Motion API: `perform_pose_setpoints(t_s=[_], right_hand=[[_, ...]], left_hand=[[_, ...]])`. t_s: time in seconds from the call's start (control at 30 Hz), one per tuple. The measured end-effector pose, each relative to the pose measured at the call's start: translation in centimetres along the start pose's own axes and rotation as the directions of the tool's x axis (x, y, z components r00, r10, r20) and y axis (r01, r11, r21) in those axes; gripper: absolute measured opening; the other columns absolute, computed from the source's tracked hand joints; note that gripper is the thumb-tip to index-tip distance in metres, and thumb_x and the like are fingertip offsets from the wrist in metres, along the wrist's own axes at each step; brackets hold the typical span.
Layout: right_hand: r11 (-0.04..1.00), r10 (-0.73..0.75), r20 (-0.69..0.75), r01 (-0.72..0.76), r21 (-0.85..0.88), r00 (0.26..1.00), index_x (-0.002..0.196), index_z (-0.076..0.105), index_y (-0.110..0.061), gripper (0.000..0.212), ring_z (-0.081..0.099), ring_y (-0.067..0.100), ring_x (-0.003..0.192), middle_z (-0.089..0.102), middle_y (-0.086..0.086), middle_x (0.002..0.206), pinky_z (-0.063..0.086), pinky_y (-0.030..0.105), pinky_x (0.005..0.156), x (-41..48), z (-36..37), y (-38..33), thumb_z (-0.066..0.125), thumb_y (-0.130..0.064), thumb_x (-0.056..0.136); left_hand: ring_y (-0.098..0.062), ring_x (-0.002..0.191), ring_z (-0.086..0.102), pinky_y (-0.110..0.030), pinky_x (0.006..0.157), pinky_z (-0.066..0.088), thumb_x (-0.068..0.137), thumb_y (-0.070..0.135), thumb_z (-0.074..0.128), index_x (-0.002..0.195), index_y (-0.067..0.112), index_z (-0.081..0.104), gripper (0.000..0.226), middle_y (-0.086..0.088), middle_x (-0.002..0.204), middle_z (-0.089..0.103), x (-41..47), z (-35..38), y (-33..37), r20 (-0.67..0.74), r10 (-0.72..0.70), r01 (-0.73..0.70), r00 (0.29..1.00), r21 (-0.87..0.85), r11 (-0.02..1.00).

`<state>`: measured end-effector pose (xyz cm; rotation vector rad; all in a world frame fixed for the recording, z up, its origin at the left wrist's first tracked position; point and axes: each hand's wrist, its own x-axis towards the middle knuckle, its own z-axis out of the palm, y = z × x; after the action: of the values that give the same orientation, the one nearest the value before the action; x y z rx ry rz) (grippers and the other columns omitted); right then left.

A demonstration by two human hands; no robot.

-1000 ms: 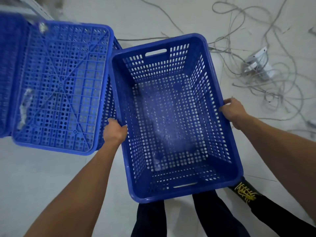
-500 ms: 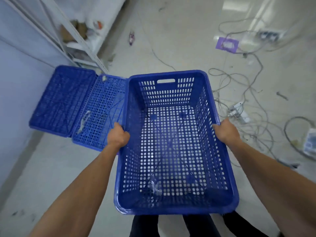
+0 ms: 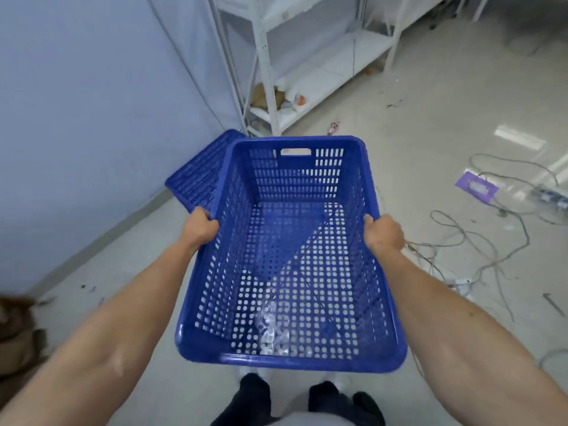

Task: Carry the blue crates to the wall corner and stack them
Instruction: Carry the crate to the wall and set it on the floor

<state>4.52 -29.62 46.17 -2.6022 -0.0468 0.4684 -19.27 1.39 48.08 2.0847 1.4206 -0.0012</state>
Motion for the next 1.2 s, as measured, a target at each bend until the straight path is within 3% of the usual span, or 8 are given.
perform_pose_setpoints(t_s=[0.13,0.33,0.6,0.67,0.83,0.97,1.1,1.2], right_hand=[[0.993,-0.113,0.015,0.113,-0.039,0.994,0.119,0.059,-0.001,0.05,0.059,0.04,0.11,0.064,0.023,0.119,0.047,0.042,0.087,-2.2,2.4,-6.2,0.045,-0.045,0.1],[0.964,-0.242,0.098,0.25,-0.086,0.965,0.123,0.057,-0.002,0.051,0.057,0.041,0.115,0.062,0.023,0.124,0.046,0.043,0.092,-7.2,9.0,-16.1,0.047,-0.045,0.099],[0.884,-0.414,0.151,0.436,-0.168,0.898,0.122,0.056,0.001,0.056,0.056,0.044,0.115,0.06,0.026,0.124,0.045,0.048,0.091,-14.9,18.6,-30.6,0.044,-0.048,0.099],[0.868,-0.431,0.17,0.459,-0.188,0.886,0.123,0.055,0.001,0.057,0.056,0.044,0.114,0.06,0.026,0.124,0.045,0.047,0.09,-16.3,20.6,-33.7,0.042,-0.049,0.099],[0.805,-0.503,0.247,0.553,-0.215,0.828,0.121,0.055,0.003,0.06,0.058,0.043,0.106,0.062,0.026,0.118,0.045,0.045,0.078,-17.2,26.5,-40.7,0.038,-0.051,0.1],[0.739,-0.561,0.32,0.636,-0.221,0.763,0.12,0.056,0.004,0.062,0.058,0.043,0.107,0.062,0.026,0.118,0.047,0.047,0.082,-16.6,31.8,-47.3,0.039,-0.051,0.1],[0.678,-0.603,0.415,0.712,-0.184,0.681,0.121,0.056,0.005,0.061,0.057,0.044,0.111,0.061,0.028,0.121,0.046,0.047,0.087,-14.9,37.5,-54.1,0.038,-0.05,0.101],[0.616,-0.602,0.511,0.764,-0.192,0.614,0.124,0.055,0.005,0.062,0.057,0.045,0.111,0.06,0.029,0.123,0.046,0.049,0.089,-13.6,41.7,-59.3,0.036,-0.049,0.101]], left_hand=[[-0.04,0.097,0.064,-0.043,0.082,0.051,0.086,0.009,0.054,0.092,0.001,0.061,0.012,-0.022,0.099,0.067,-0.9,-4.8,-5.1,-0.069,-0.069,0.062,0.995,-0.093,0.994],[-0.038,0.097,0.064,-0.042,0.082,0.052,0.089,0.011,0.05,0.105,-0.002,0.061,0.024,-0.021,0.105,0.067,0.2,-11.8,-15.2,-0.108,-0.229,0.202,0.967,-0.216,0.955],[-0.036,0.087,0.068,-0.041,0.077,0.055,0.087,0.006,0.049,0.075,0.006,0.061,0.017,-0.016,0.087,0.068,3.3,-22.2,-28.3,-0.178,-0.317,0.24,0.931,-0.354,0.904],[-0.036,0.087,0.067,-0.043,0.078,0.055,0.087,0.007,0.049,0.078,0.005,0.06,0.014,-0.015,0.085,0.067,4.2,-24.1,-30.8,-0.2,-0.35,0.254,0.915,-0.388,0.886],[-0.031,0.076,0.063,-0.038,0.065,0.05,0.087,0.007,0.053,0.069,0.01,0.056,0.019,-0.009,0.073,0.064,6.9,-27.5,-35.9,-0.254,-0.446,0.308,0.858,-0.44,0.843],[-0.031,0.087,0.068,-0.045,0.083,0.056,0.09,0.01,0.054,0.094,0.002,0.068,0.017,-0.015,0.091,0.072,9.8,-29.1,-40.0,-0.228,-0.531,0.375,0.816,-0.49,0.787],[-0.024,0.074,0.063,-0.03,0.058,0.046,0.09,0.009,0.054,0.075,0.011,0.062,0.016,-0.005,0.076,0.065,13.2,-30.3,-41.8,-0.254,-0.614,0.443,0.748,-0.498,0.746],[-0.026,0.079,0.061,-0.03,0.064,0.043,0.089,0.011,0.055,0.071,0.014,0.057,0.018,-0.004,0.076,0.062,15.6,-31.1,-42.7,-0.255,-0.701,0.52,0.666,-0.516,0.681]])
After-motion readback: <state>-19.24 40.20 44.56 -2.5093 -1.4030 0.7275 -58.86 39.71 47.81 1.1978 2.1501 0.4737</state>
